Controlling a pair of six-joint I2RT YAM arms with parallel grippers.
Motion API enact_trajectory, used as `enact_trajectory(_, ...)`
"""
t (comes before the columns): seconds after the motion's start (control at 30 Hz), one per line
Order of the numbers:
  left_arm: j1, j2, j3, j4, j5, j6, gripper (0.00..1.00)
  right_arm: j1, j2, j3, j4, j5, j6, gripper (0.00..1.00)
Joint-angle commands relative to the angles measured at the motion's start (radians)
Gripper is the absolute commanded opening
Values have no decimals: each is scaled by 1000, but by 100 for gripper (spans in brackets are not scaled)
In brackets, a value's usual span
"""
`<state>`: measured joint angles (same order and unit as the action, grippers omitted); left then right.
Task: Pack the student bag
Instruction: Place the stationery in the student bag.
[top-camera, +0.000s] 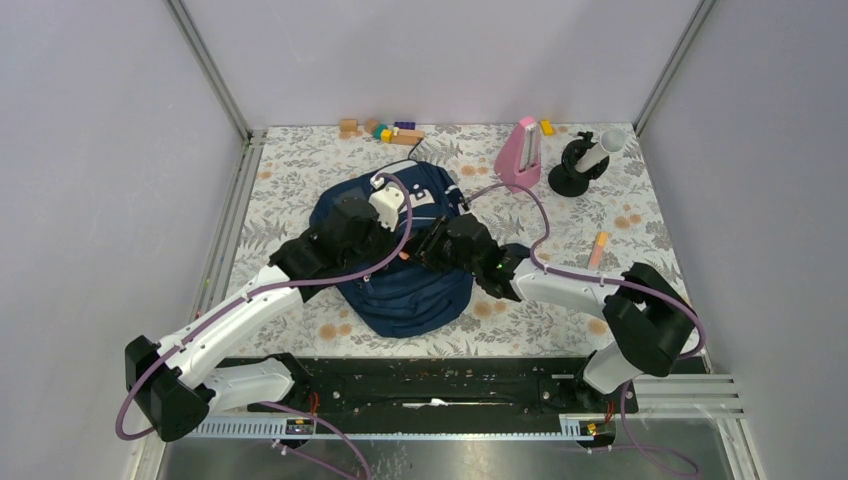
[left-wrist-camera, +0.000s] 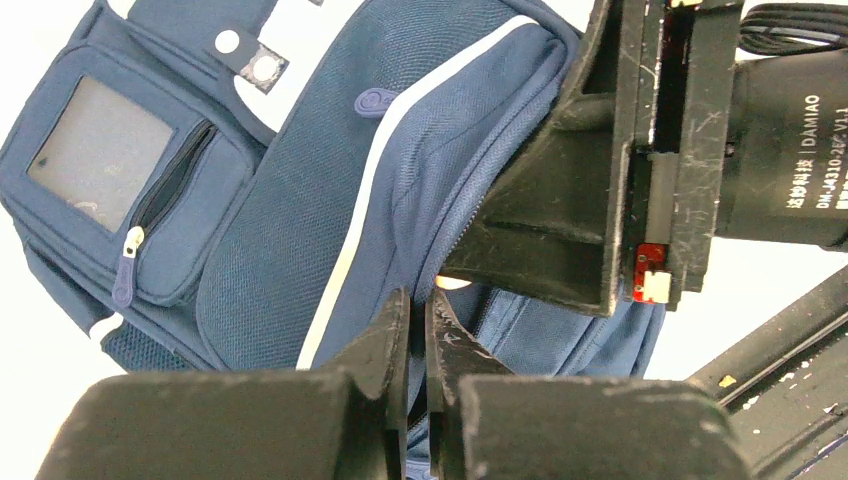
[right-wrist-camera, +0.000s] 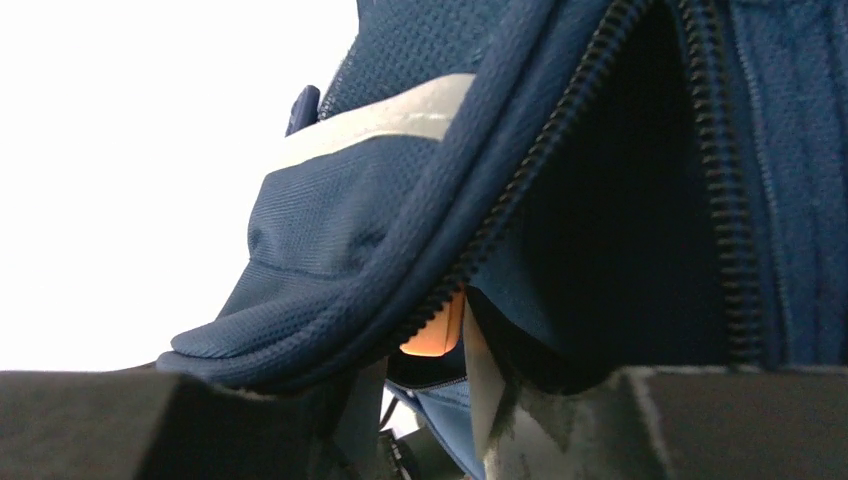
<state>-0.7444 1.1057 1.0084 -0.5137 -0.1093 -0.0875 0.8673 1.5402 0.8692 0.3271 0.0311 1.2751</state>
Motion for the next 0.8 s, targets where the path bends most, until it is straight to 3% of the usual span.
enact_trajectory(0.0,-10,-31,47,52,30,-23,0,10,25,54,61,97,-67,44)
enact_trajectory(0.17,-9,-29,47,52,31,-23,0,10,14,33,72,98,-124,49)
enact_trajectory(0.5,-10,-23,47,52,19,-21,0,10,-93,-61,106,92,-216,47)
enact_trajectory(0.77,-10,-20,44,53,6,-17,0,10,-253,-118,-6,32,-358,47)
